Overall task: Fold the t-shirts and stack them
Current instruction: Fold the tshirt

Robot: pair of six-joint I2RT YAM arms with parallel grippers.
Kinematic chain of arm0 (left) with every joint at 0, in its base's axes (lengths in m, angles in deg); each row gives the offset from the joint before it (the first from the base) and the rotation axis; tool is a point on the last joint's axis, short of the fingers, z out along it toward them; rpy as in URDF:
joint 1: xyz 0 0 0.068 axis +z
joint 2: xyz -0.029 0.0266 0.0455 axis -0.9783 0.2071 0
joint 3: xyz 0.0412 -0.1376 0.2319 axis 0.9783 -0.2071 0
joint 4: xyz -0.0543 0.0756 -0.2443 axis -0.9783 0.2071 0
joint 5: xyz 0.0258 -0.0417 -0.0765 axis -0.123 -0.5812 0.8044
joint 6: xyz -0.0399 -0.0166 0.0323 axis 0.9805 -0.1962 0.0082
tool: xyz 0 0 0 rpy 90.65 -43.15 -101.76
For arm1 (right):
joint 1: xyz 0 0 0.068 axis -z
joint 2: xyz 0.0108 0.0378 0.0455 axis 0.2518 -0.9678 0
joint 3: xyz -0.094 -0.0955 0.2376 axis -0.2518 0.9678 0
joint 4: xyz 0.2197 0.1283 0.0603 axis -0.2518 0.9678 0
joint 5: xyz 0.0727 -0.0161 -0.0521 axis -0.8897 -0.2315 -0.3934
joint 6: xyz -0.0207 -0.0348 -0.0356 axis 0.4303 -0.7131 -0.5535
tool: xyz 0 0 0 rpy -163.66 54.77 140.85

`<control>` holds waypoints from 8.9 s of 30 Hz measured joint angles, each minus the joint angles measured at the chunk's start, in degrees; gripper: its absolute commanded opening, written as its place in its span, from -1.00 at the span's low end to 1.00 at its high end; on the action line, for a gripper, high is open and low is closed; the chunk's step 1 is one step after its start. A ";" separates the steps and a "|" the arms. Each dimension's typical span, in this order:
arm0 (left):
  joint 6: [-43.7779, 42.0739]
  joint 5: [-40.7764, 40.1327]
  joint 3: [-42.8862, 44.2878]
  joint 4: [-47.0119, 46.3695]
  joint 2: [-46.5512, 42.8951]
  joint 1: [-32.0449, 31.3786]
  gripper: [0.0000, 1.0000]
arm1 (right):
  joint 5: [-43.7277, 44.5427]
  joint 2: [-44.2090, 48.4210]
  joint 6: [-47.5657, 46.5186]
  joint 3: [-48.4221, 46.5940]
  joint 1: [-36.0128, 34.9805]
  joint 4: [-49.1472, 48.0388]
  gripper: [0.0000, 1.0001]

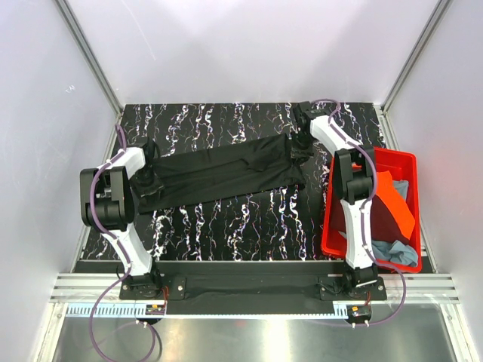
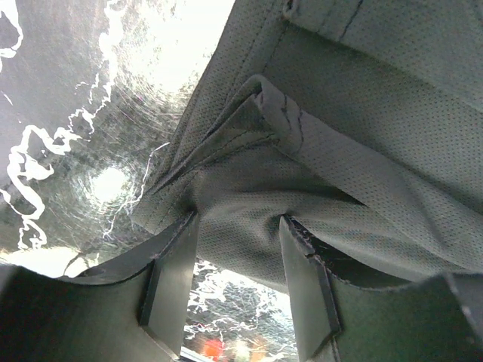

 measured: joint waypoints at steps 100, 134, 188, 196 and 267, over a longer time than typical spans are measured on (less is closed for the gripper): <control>-1.53 1.53 -3.21 -1.60 -5.84 0.17 0.25 | 12.90 23.71 34.05 41.97 1.97 -21.66 -1.00; -15.69 16.24 16.90 -5.16 4.07 -7.69 0.45 | 1.46 16.50 11.28 11.98 -7.37 -7.78 0.04; -13.11 19.56 -1.25 -6.08 -15.45 -12.92 0.47 | -11.69 -5.79 28.33 -4.17 -1.60 -21.09 -0.04; -13.22 16.70 -0.72 -6.40 -10.95 -14.58 0.47 | -3.56 -2.95 19.04 -1.79 -0.85 -13.09 -0.03; 4.33 11.67 -3.63 2.03 -28.20 -41.66 0.54 | -15.74 3.89 11.80 -2.47 3.26 -15.78 0.16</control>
